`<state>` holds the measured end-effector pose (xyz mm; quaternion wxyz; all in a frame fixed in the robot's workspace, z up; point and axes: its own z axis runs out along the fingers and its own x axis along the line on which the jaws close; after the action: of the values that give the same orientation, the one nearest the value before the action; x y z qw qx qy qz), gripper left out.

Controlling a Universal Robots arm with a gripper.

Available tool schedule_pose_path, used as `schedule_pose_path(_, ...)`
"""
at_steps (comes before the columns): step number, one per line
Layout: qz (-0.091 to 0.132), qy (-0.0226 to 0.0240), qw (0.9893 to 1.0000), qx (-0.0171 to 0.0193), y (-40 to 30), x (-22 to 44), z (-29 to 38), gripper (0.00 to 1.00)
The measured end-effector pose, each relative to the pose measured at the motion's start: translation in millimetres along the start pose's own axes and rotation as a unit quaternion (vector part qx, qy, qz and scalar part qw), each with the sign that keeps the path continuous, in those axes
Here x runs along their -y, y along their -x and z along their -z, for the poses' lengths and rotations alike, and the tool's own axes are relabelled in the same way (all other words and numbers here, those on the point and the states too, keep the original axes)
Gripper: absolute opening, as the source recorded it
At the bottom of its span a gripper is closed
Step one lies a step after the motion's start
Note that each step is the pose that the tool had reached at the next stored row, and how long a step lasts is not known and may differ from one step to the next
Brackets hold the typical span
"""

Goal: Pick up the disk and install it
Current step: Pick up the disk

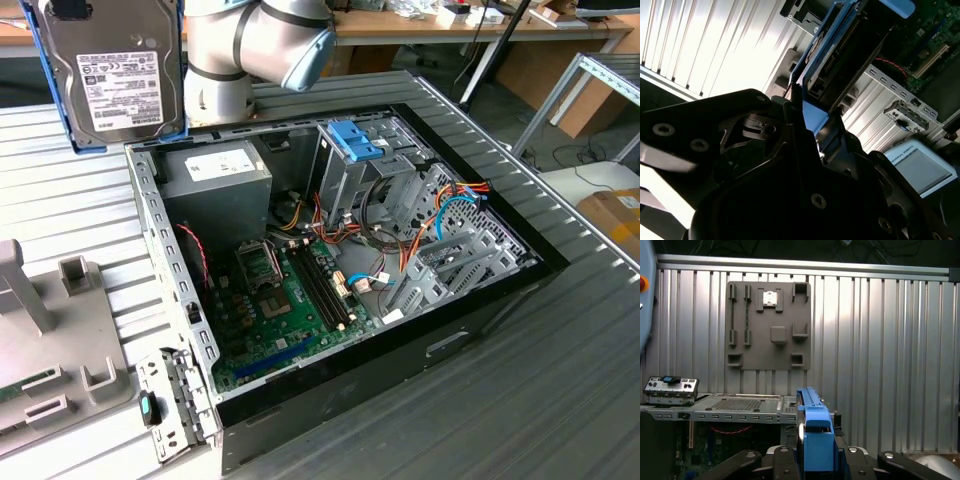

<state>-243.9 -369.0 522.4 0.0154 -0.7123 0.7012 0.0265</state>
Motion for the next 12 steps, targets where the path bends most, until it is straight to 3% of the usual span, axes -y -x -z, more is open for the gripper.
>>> schedule_pose_path(12, 0.0, 0.0, 1.0, 0.0, -0.4, 24.9, 0.4, 0.36)
